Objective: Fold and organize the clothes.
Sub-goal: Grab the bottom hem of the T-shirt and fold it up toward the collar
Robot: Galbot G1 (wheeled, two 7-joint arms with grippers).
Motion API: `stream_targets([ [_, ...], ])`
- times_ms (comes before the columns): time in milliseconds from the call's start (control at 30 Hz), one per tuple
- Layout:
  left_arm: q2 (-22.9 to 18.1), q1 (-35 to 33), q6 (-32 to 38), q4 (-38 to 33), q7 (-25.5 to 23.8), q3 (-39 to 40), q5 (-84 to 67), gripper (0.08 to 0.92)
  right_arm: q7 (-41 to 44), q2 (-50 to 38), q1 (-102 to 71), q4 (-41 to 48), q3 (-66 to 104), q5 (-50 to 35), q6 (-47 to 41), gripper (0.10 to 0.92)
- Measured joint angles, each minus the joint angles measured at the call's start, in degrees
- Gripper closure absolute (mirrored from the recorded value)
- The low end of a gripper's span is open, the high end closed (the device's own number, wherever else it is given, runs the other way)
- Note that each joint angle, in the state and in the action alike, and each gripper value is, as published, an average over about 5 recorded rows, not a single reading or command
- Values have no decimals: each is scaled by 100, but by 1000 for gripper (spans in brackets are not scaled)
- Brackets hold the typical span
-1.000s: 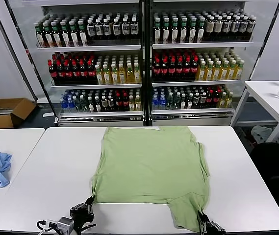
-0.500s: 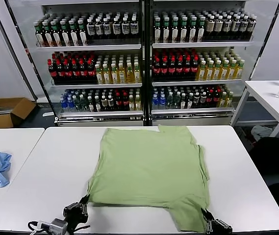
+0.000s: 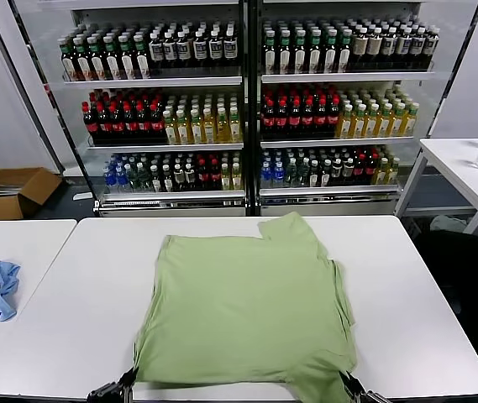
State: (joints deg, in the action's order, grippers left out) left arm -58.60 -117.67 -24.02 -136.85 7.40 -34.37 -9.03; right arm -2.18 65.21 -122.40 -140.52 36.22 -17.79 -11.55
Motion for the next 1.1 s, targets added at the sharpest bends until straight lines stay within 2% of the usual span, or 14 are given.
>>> stream_targets([
  [133, 32, 15, -37, -95, -47, -131, -60, 917, -75, -29, 238, -4, -26, -93, -78, 917],
  [300, 76, 437, -64, 36, -108, -149, -301, 917, -225, -32, 835, 179, -152, -169, -252, 917],
  [700, -38, 2062, 27, 1092, -384, 77, -996, 917, -472, 21, 2239, 936, -600, -45, -577, 917],
  [1100, -89, 3222, 72, 2024, -662, 440, -1215, 917, -548, 123, 3072, 1658, -906, 165, -665, 917],
])
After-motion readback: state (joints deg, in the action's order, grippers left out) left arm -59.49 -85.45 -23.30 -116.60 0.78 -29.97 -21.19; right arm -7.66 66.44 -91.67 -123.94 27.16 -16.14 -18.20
